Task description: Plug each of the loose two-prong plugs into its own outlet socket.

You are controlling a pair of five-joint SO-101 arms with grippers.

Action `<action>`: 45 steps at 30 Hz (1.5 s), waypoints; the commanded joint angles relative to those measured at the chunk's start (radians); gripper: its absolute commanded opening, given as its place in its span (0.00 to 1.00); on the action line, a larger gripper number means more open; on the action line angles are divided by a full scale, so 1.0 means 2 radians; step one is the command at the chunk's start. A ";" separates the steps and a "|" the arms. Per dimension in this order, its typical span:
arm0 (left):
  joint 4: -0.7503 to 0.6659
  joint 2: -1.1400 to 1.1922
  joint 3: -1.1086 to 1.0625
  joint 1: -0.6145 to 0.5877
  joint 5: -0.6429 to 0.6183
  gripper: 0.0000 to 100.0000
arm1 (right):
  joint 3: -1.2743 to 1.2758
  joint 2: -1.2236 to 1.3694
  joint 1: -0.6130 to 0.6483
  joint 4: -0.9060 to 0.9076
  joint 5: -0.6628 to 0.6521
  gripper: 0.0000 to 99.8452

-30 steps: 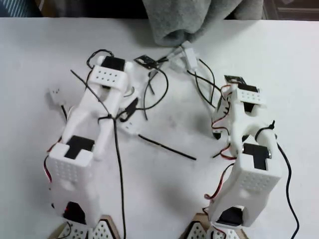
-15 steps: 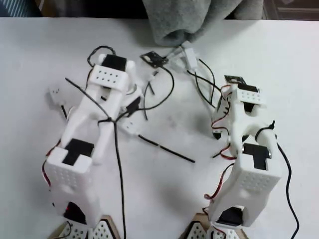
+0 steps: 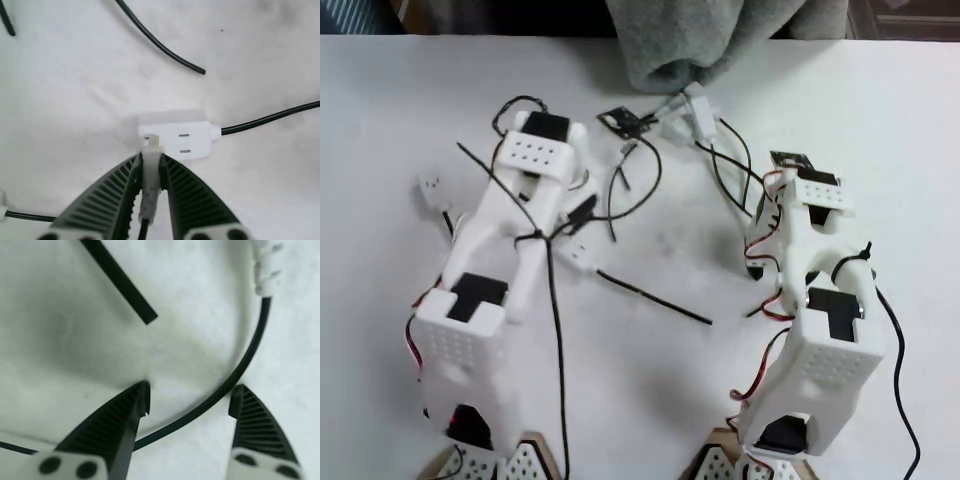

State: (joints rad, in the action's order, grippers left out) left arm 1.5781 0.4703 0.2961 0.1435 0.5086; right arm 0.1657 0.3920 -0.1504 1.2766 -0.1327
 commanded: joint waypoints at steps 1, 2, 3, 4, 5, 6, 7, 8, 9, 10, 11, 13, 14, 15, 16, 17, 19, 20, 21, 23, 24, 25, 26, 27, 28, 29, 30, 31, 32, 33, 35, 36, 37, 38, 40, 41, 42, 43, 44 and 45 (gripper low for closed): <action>-0.010 -0.010 0.003 -0.011 0.006 0.03 | 0.003 -0.007 -0.004 -0.002 0.004 0.26; -0.010 -0.005 0.004 -0.010 0.006 0.03 | 0.003 -0.007 -0.004 -0.002 0.004 0.26; -0.010 -0.001 0.004 -0.008 0.006 0.03 | 0.003 -0.007 -0.004 -0.002 0.004 0.26; -0.010 0.001 0.004 -0.007 0.008 0.03 | 0.003 -0.007 -0.004 -0.002 0.004 0.26; -0.009 0.003 0.004 -0.007 0.015 0.03 | 0.003 -0.007 -0.004 -0.002 0.004 0.26; -0.007 0.003 0.004 -0.007 0.020 0.03 | 0.003 -0.007 -0.004 -0.002 0.004 0.26; -0.006 0.004 0.004 -0.007 0.021 0.03 | 0.003 -0.007 -0.004 -0.002 0.004 0.26; -0.005 0.003 0.001 -0.007 0.018 0.03 | 0.003 -0.007 -0.004 -0.002 0.004 0.26; -0.004 0.002 0.000 -0.007 0.018 0.03 | 0.003 -0.007 -0.004 -0.003 0.004 0.26; 0.005 0.001 0.002 -0.007 0.017 0.03 | 0.003 -0.007 -0.004 -0.003 0.004 0.26; 0.014 0.001 0.004 -0.007 0.016 0.03 | 0.003 -0.007 -0.004 -0.003 0.004 0.26; 0.021 0.000 0.004 -0.006 0.016 0.03 | 0.003 -0.007 -0.004 -0.003 0.004 0.26; 0.021 0.000 0.004 -0.006 0.016 0.03 | 0.003 -0.007 -0.004 -0.003 0.004 0.26; 0.021 0.000 0.004 -0.007 0.016 0.03 | 0.003 -0.006 -0.004 -0.003 0.004 0.26; 0.021 0.000 0.004 -0.007 0.016 0.03 | 0.003 -0.006 -0.004 -0.003 0.004 0.26; 0.025 0.000 0.004 -0.007 0.016 0.03 | 0.003 -0.006 -0.004 -0.003 0.004 0.26; 0.026 0.000 0.004 -0.006 0.015 0.03 | 0.003 -0.006 -0.004 -0.003 0.004 0.26; 0.024 0.000 0.004 -0.006 0.015 0.03 | 0.003 -0.006 -0.004 -0.003 0.004 0.26; 0.022 0.000 0.004 -0.006 0.015 0.03 | 0.003 -0.006 -0.004 -0.003 0.004 0.26; 0.022 0.003 0.004 -0.004 0.015 0.03 | 0.003 -0.006 -0.004 -0.003 0.004 0.26; 0.022 0.005 0.003 -0.002 0.015 0.03 | 0.003 -0.006 -0.004 -0.003 0.004 0.26; 0.021 0.007 0.000 0.000 0.015 0.03 | 0.003 -0.006 -0.003 -0.003 0.004 0.26; 0.021 0.007 -0.002 0.000 0.015 0.03 | 0.003 -0.006 -0.003 -0.003 0.004 0.26; 0.022 0.010 -0.004 0.000 0.014 0.03 | 0.003 -0.006 -0.003 -0.003 0.004 0.26; 0.021 0.015 -0.007 0.000 0.011 0.03 | 0.003 -0.006 -0.003 -0.003 0.004 0.26; 0.019 0.022 -0.008 0.000 0.002 0.03 | 0.003 -0.006 -0.003 -0.003 0.004 0.26; 0.012 0.030 -0.012 0.000 -0.007 0.03 | 0.003 -0.006 -0.003 -0.003 0.004 0.26; 0.008 0.040 -0.012 0.000 -0.012 0.03 | 0.003 -0.006 -0.003 -0.003 0.004 0.26; 0.005 0.049 -0.011 0.000 -0.015 0.03 | 0.003 -0.006 -0.003 -0.003 0.004 0.26; 0.003 0.056 -0.011 -0.001 -0.018 0.03 | 0.003 -0.006 -0.003 -0.003 0.004 0.26; 0.002 0.069 -0.011 0.001 -0.019 0.03 | 0.003 -0.006 -0.003 -0.003 0.004 0.26; 0.002 0.075 -0.011 0.003 -0.020 0.03 | 0.003 -0.006 -0.003 -0.003 0.004 0.26; 0.002 0.079 -0.012 0.006 -0.020 0.03 | 0.003 -0.006 -0.003 -0.003 0.004 0.26; 0.003 0.083 -0.012 0.007 -0.021 0.03 | 0.003 -0.006 -0.003 -0.003 0.004 0.26; 0.002 0.091 -0.012 0.010 -0.035 0.03 | 0.003 -0.006 -0.003 -0.003 0.004 0.26; 0.001 0.095 -0.011 0.010 -0.040 0.03 | 0.003 -0.006 -0.003 -0.003 0.004 0.26; 0.000 0.096 -0.009 0.010 -0.044 0.03 | 0.003 -0.006 -0.003 -0.003 0.004 0.26; 0.001 0.096 -0.007 0.010 -0.044 0.03 | 0.003 -0.006 -0.003 -0.003 0.004 0.26; 0.001 0.093 -0.005 0.010 -0.048 0.05 | 0.003 -0.006 -0.003 -0.003 0.004 0.26; 0.005 0.089 0.004 0.010 -0.048 0.07 | 0.003 -0.006 -0.003 -0.003 0.005 0.26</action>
State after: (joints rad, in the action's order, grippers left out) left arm 1.5796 0.6038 0.2946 0.1511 0.4304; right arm 0.1672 0.3920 -0.1504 1.2750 -0.1327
